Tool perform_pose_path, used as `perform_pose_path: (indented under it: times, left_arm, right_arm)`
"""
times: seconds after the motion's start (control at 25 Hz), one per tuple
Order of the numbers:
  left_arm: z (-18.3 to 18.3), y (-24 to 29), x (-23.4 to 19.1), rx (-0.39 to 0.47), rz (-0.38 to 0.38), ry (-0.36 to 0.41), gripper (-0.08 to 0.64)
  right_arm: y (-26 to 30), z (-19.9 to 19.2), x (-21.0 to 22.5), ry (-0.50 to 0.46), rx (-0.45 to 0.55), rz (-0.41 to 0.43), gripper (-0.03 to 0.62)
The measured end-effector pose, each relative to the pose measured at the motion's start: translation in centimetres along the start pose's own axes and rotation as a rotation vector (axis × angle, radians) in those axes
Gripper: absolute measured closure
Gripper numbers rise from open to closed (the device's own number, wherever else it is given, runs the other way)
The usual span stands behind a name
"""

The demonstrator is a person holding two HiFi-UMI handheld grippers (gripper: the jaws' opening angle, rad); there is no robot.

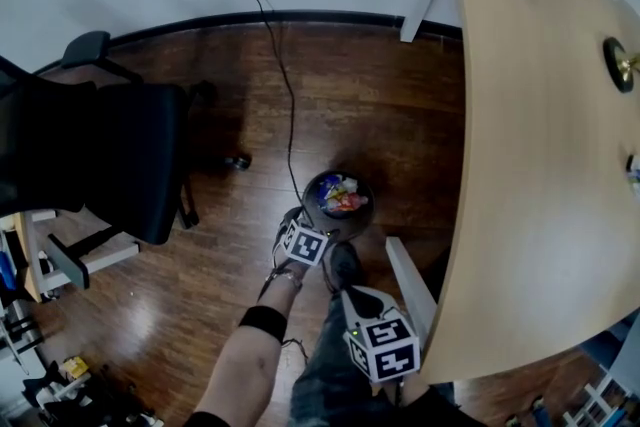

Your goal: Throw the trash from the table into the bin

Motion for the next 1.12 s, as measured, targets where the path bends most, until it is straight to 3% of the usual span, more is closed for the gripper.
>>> perform_pose_path:
  times: [0.28, 0.4, 0.44, 0.52, 0.6, 0.92, 1.12]
  left_arm:
    - [-0.1, -2.0, 0.9, 0.04, -0.053, -0.027, 0.093]
    - [0.6, -3.5, 1.5, 0.076, -0.067, -0.01, 0.297]
    - [0.9, -3.8, 1.6, 0.085, -0.068, -0.004, 0.396]
    - [1.3, -4.3, 1.9, 0.095, -0.069, 0.006, 0.507]
    - [1.7, -4.6, 2.1, 0.1, -0.07, 0.015, 0.56]
    - [3.0, -5.6, 3.2, 0.112, -0.079, 0.044, 0.56]
    - [3.2, -6.0, 3.1, 0.106, -0.048, -0.005, 0.56]
  right_arm:
    - [-0.5, 0.2, -0.6, -0.016, 0.01, 0.005, 0.588]
    - [-0.7, 0.4, -0.7, -0.018, 0.018, 0.005, 0.588]
    - [-0.7, 0.4, -0.7, -0.018, 0.02, 0.005, 0.588]
    - [-0.8, 0.6, -0.8, -0.019, 0.026, 0.007, 0.588]
    - [-0.9, 0.8, -0.9, -0.02, 0.032, 0.009, 0.588]
    - [-1.3, 1.0, -1.0, -0.017, 0.039, 0.01, 0.588]
    - [-1.8, 1.3, -0.8, -0.016, 0.05, 0.008, 0.588]
Point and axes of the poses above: the fingertips, and each gripper's own axes: y forward along the fingers, x to its right, z out of its top, the point moved 6 cm from there along -y, backward along the fingers, and after that the axes turned 1 degree about -y, right-handed, at the moved point
